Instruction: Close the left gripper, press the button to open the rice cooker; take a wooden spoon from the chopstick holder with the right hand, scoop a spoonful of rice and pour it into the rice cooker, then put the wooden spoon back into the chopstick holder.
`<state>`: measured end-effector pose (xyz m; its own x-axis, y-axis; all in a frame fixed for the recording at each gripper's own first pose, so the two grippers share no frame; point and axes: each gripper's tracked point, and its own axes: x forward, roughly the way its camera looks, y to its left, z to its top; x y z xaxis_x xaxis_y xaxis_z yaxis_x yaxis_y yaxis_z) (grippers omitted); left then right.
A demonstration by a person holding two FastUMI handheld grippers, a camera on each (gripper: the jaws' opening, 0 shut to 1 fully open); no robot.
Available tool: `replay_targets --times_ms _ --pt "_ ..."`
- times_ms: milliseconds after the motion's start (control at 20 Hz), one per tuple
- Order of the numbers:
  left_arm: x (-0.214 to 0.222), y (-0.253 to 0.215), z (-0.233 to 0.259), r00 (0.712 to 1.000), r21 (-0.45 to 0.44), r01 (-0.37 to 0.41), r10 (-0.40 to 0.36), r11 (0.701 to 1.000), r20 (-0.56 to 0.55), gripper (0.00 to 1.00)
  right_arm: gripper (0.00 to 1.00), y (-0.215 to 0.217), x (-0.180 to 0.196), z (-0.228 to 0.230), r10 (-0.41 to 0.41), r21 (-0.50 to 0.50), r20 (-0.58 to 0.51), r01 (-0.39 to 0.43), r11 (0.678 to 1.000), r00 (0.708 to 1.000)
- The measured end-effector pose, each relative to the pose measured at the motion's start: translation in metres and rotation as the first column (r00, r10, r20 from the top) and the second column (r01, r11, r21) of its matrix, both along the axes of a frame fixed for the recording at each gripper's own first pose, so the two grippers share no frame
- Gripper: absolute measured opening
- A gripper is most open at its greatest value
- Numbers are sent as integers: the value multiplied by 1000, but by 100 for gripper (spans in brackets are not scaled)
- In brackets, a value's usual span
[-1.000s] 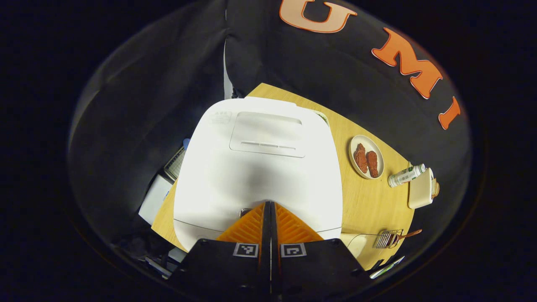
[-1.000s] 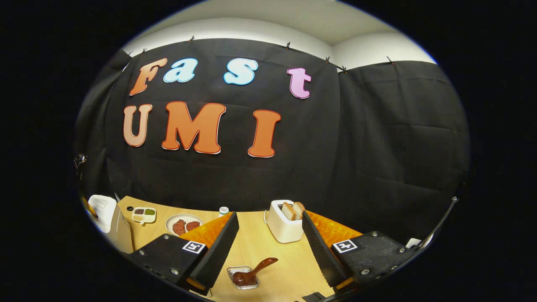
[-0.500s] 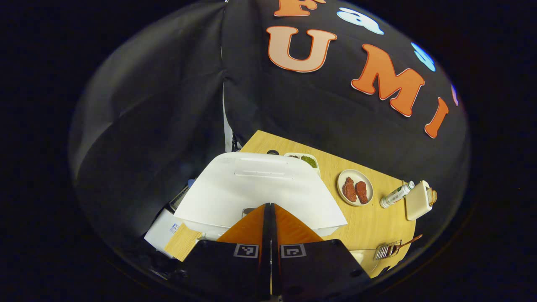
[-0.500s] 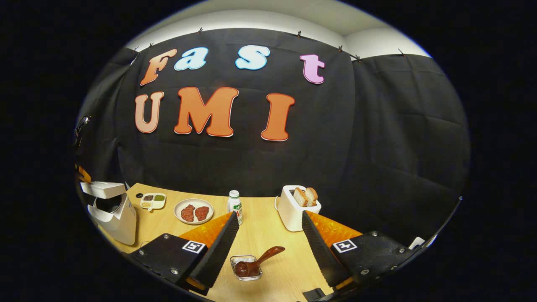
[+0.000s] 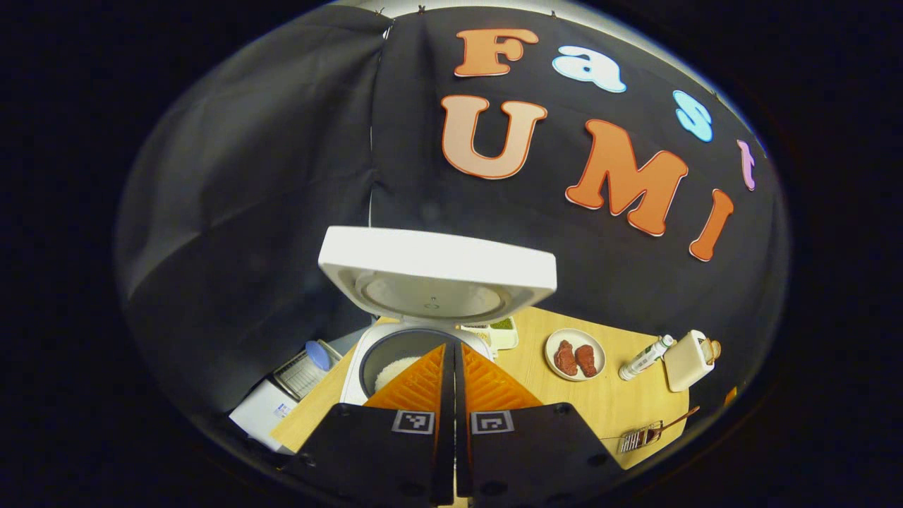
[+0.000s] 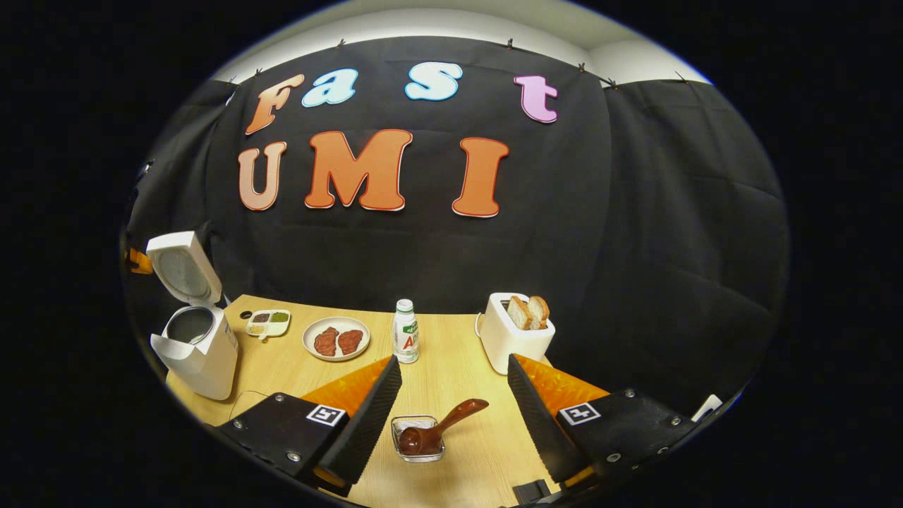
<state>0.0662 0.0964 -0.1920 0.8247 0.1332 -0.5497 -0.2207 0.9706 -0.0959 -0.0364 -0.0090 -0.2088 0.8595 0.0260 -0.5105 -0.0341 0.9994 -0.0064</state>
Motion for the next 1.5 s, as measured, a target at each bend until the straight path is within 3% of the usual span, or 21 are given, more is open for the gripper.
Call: replay_targets --times_ms 250,450,550,650,750,900,1050,1250,1350,1450,1500 --pt "-10 -9 39 989 139 1 -22 990 149 5 95 3 0 -37 22 47 -72 -18 999 997" --pt "-25 -30 62 970 204 39 -86 978 226 8 94 -1 5 -72 26 67 -135 -17 998 991" --pt "-31 -36 63 967 219 43 -96 975 238 26 95 -4 5 -90 26 77 -165 -14 997 986" --pt "-38 -39 65 964 230 26 -85 973 252 55 95 -8 5 -109 27 106 -203 -5 994 979" --pt "-48 -41 68 961 265 0 -73 964 267 71 95 -7 3 -126 23 132 -238 9 991 971" --pt "-59 -45 74 957 317 -41 -54 947 284 73 95 -9 4 -149 33 178 -279 18 984 960" --pt "-71 -53 75 956 300 -90 -2 950 293 73 94 -7 9 -167 46 221 -306 24 975 951" --pt "-86 -73 70 960 320 -108 15 941 280 73 88 4 22 -182 73 342 -315 42 939 946" --pt "-91 -82 72 959 337 -125 26 933 283 73 82 13 23 -176 84 433 -260 39 900 962" --pt "-95 -99 71 960 336 -114 17 935 278 73 72 19 26 -182 84 469 -244 42 882 966" --pt "-97 -103 69 962 343 -110 13 933 274 73 60 19 25 -191 81 474 -250 49 879 965"
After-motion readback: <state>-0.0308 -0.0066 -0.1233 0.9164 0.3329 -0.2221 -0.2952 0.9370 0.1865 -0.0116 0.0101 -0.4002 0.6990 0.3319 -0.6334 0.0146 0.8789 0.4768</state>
